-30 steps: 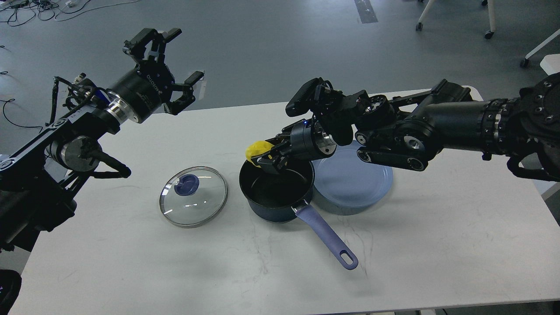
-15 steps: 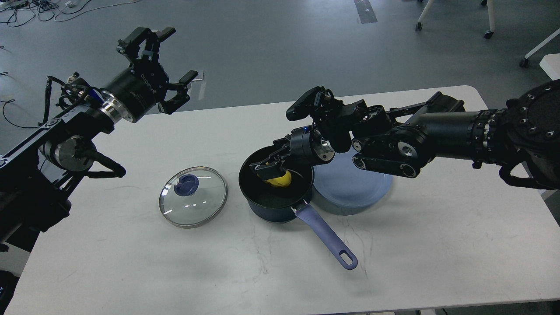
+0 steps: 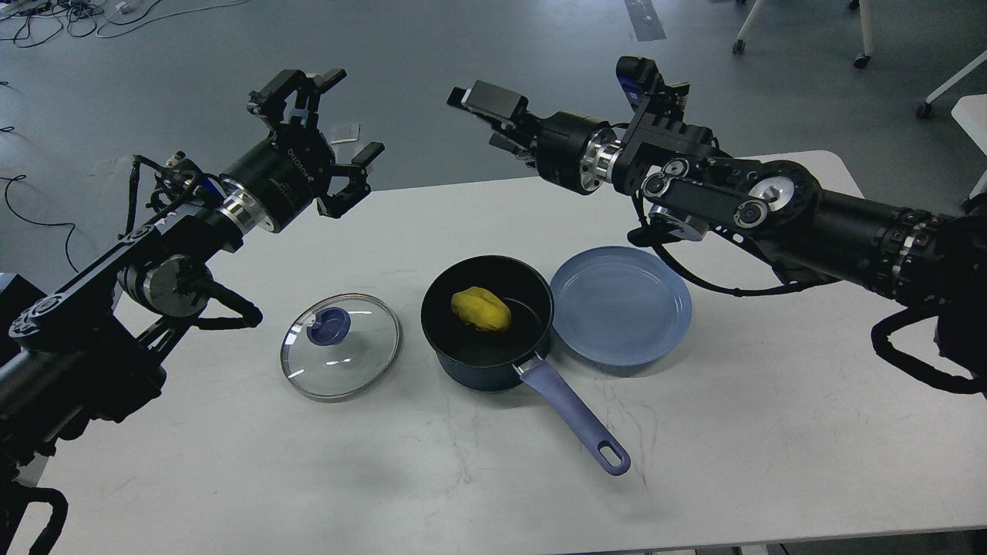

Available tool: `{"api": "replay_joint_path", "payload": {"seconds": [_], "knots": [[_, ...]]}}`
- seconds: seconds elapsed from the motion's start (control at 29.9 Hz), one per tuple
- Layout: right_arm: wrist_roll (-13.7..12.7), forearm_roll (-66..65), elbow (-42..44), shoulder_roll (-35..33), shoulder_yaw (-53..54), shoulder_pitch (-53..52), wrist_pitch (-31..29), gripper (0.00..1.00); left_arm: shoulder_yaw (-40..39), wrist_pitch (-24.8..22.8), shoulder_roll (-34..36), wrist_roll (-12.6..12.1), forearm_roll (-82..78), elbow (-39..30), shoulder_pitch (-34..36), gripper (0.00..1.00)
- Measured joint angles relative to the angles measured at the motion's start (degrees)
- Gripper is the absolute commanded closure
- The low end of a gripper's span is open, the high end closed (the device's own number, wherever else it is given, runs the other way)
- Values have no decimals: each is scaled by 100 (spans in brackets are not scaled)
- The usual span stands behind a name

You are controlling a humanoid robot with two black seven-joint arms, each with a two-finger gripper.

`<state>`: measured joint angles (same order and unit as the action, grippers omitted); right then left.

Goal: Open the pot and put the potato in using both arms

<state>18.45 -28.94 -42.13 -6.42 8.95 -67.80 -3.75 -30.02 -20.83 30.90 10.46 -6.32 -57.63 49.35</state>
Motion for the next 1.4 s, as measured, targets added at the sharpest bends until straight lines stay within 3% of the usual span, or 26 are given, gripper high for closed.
{"api": "replay_joint_path", "payload": {"seconds": [0.17,0.3,0.4,0.6,0.84,1.4], "knots": [[-274,843,16,-155,1255,690,-12,0,1,6,-53,1,1,6,-68,2],[-717,1127,39,-173,2035,1067,-4,0,0,11,-110,15,7,15,-189,2],[-1070,1307,46,-188,2280,1150,2,0,-1,70,-179,16,8,32,-279,2],[-1411,1374,109,-261,2347,1164,-320,0,-5,161,-310,10,8,90,-332,2],[-1466,1390,151,-356,2562,1217,-767,0,-11,113,-249,-67,16,87,-380,2],[-1429,1385,145,-77,2614,1347,-740,0,-136,78,-296,-106,17,25,-519,2]]}}
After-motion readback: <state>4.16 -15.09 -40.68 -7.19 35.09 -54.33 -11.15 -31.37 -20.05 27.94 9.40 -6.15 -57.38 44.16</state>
